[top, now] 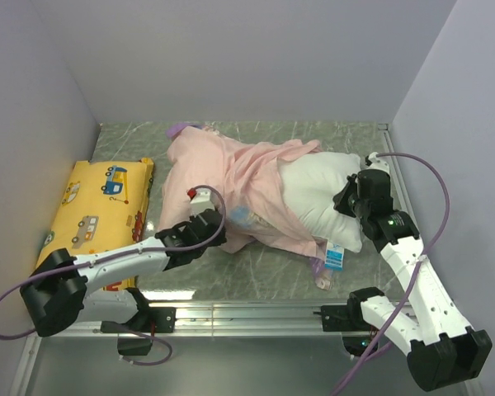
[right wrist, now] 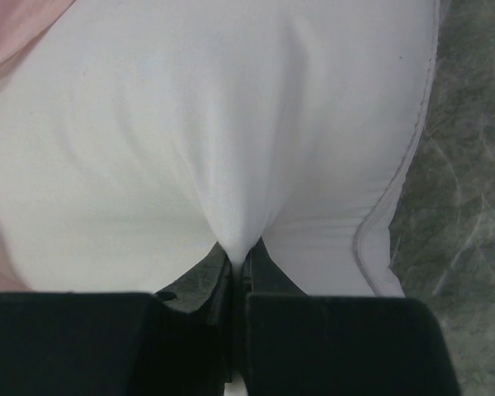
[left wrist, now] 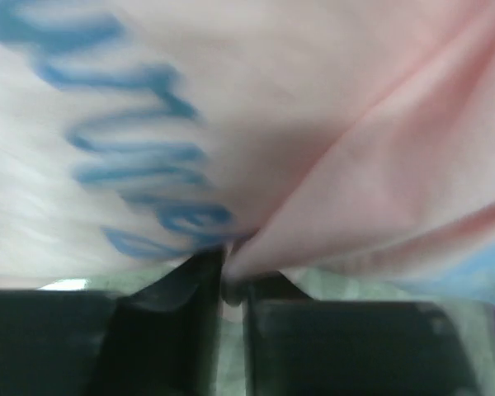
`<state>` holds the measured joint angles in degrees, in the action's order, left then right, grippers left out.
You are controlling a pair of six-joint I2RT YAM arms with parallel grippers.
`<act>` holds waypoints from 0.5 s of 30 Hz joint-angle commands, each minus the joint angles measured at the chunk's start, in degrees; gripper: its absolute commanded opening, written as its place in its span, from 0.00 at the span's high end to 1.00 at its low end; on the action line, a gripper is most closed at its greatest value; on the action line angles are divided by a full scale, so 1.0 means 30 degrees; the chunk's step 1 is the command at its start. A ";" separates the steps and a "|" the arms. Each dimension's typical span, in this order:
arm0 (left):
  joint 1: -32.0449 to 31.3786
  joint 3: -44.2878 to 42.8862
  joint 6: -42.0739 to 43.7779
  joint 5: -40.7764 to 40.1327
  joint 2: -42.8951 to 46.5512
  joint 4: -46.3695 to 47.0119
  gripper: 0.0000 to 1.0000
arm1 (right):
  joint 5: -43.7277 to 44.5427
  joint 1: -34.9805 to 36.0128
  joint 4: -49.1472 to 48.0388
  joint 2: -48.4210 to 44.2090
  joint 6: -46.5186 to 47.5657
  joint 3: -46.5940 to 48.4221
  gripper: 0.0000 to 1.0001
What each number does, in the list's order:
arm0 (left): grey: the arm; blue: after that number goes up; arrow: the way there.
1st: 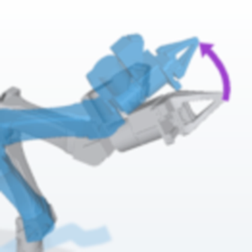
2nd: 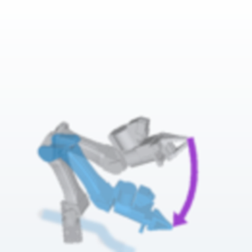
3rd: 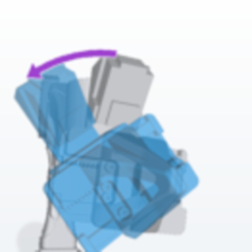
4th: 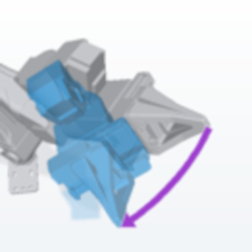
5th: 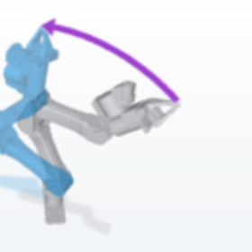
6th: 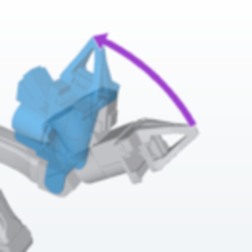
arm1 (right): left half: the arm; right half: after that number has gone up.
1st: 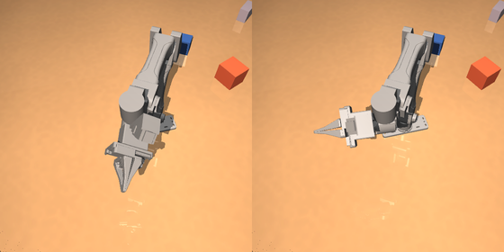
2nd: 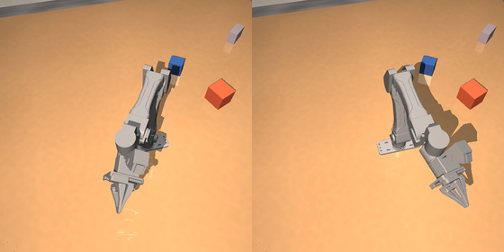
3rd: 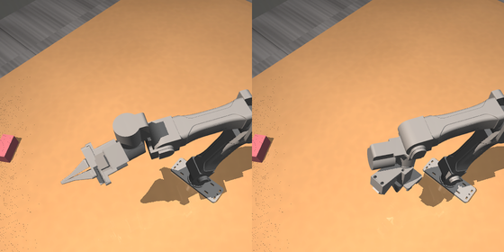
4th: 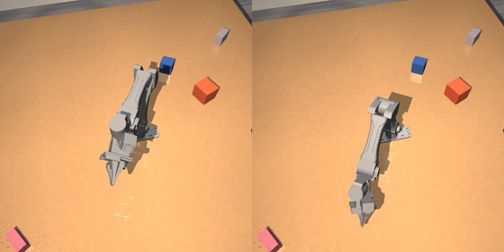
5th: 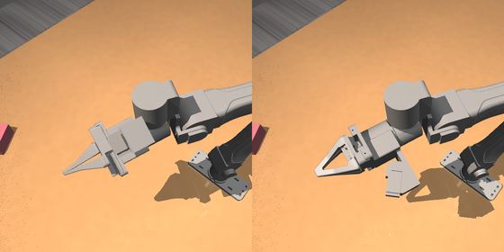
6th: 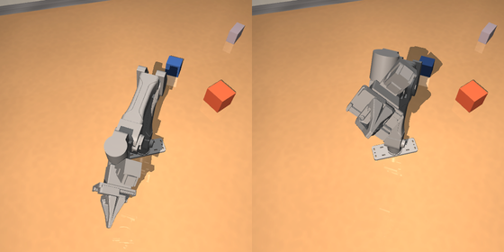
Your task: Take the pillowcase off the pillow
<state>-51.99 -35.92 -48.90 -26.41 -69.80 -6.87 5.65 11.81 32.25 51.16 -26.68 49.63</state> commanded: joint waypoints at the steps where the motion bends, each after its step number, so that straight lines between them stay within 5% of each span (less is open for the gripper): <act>1: 0.0830 -0.1557 -0.1097 -0.3227 -0.0520 -0.2724 0.86 | 0.1719 -0.0186 0.0291 0.0378 0.0425 0.2025 1.00; 3: 0.3286 -0.2290 -0.2124 -0.3675 -0.0699 -0.4324 1.00 | 0.1954 -0.0362 0.0732 0.0758 0.0309 0.2877 1.00; 8: 1.0075 -0.1708 -0.1221 -0.1894 0.2952 -0.4068 1.00 | 0.1838 -0.1474 0.1583 0.1199 0.0132 0.4990 1.00; 11: 1.2455 -0.2145 -0.0112 -0.0988 0.4132 -0.3979 0.99 | 0.1896 -0.1594 0.1555 0.1317 0.0133 0.4963 1.00; 15: 1.2234 -0.3784 0.1856 0.1268 0.3727 -0.3657 1.00 | 0.0259 -0.1420 0.0736 0.1054 0.0366 0.3792 0.96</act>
<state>-17.02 -43.53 -49.78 -20.99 -58.17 -16.99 0.97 9.45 38.13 55.72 -28.03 60.80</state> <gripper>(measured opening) 0.012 0.050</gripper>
